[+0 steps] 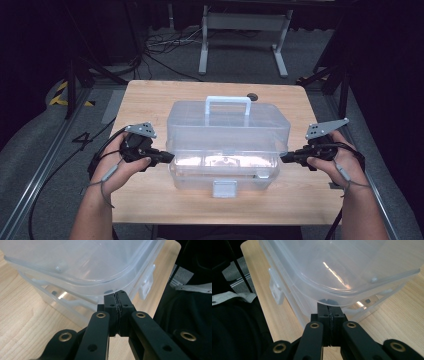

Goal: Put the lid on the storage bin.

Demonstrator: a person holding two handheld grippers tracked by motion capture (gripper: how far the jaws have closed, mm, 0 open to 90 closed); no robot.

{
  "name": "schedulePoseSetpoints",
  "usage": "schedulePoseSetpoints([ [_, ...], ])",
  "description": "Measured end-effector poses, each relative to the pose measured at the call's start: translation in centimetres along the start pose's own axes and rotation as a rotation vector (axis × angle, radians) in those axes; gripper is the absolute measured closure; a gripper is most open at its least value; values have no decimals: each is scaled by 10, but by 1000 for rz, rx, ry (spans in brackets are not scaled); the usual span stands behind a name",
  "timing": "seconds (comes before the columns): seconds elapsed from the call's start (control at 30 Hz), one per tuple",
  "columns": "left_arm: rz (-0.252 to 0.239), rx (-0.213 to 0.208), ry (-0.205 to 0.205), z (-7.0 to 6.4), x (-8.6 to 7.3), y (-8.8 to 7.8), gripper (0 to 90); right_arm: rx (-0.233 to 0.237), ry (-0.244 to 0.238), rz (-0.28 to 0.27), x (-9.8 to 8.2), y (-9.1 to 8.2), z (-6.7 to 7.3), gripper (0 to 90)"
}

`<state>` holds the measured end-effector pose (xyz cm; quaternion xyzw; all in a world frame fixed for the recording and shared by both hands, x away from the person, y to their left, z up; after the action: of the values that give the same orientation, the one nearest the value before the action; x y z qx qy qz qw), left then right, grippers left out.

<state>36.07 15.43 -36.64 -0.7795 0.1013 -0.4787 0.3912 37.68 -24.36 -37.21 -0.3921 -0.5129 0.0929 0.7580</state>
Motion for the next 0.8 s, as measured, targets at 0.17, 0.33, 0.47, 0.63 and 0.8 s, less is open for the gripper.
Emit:
schedulePoseSetpoints([
  [0.17, 24, -10, 12, -2, -2, 1, 883, -4, -9, 29, -2, 2, 0, 900],
  [0.33, 50, -22, 18, -3, -5, 3, 882, -1, -19, 54, -4, 3, 1, 900],
  [0.47, 65, -24, 22, -3, -6, 3, 881, 4, -21, 73, -5, 4, 1, 900],
  [0.63, 83, -31, 27, -5, -8, 5, 876, 11, -29, 97, -7, 6, 2, 900],
  [0.8, 109, -32, 47, -6, -9, 6, 875, 14, -28, 113, -9, 7, 2, 900],
])
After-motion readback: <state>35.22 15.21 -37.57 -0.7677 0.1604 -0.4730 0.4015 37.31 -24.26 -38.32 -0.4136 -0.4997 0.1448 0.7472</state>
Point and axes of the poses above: each handheld gripper's, and its own axes: y roughly forward along the jaws, x roughly out of its top, z roughly to its left, the point moved 6 cm from there along y, roughly forward along the jaws, and after that the axes turned 1 degree about -z, right-handed, at the moved point
